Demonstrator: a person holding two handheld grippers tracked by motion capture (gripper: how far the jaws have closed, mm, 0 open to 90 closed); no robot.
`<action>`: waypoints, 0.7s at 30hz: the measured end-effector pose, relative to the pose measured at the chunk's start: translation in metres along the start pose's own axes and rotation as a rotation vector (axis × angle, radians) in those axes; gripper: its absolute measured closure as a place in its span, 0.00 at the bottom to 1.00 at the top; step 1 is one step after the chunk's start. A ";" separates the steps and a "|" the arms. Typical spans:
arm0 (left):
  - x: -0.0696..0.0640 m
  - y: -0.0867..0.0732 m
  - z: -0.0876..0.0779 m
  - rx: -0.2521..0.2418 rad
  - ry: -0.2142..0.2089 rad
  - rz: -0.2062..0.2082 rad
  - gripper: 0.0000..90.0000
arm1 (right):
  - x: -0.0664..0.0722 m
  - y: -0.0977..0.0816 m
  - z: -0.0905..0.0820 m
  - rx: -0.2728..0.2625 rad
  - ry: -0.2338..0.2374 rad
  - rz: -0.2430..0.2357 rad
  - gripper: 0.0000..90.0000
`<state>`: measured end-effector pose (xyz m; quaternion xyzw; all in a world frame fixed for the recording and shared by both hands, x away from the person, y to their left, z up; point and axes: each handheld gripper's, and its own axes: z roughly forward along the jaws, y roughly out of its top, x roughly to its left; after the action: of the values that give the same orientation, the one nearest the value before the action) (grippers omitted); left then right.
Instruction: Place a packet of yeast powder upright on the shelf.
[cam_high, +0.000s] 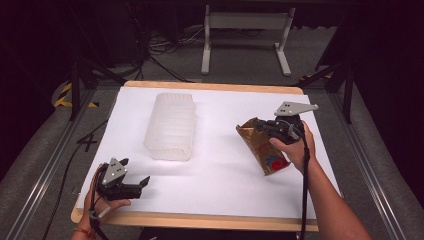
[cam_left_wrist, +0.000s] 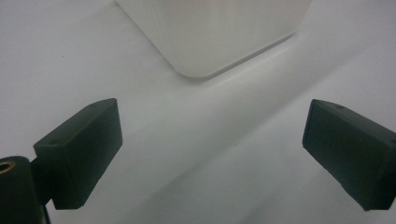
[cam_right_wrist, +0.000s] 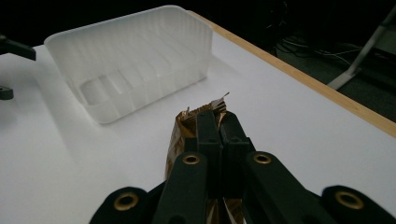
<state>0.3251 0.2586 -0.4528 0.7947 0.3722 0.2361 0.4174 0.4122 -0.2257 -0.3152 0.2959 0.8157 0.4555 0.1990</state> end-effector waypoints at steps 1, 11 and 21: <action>0.000 0.000 0.000 0.000 0.001 0.000 0.06 | 0.002 0.002 0.000 0.002 0.000 -0.009 0.99; 0.001 0.000 -0.001 -0.005 -0.001 -0.005 0.06 | 0.018 0.011 0.008 0.043 0.041 -0.055 0.98; 0.000 0.000 -0.001 -0.008 -0.002 -0.007 0.06 | 0.032 0.019 0.018 0.091 0.075 -0.108 0.97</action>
<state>0.3246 0.2596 -0.4521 0.7920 0.3737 0.2351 0.4218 0.4048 -0.1858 -0.3096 0.2430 0.8571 0.4174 0.1791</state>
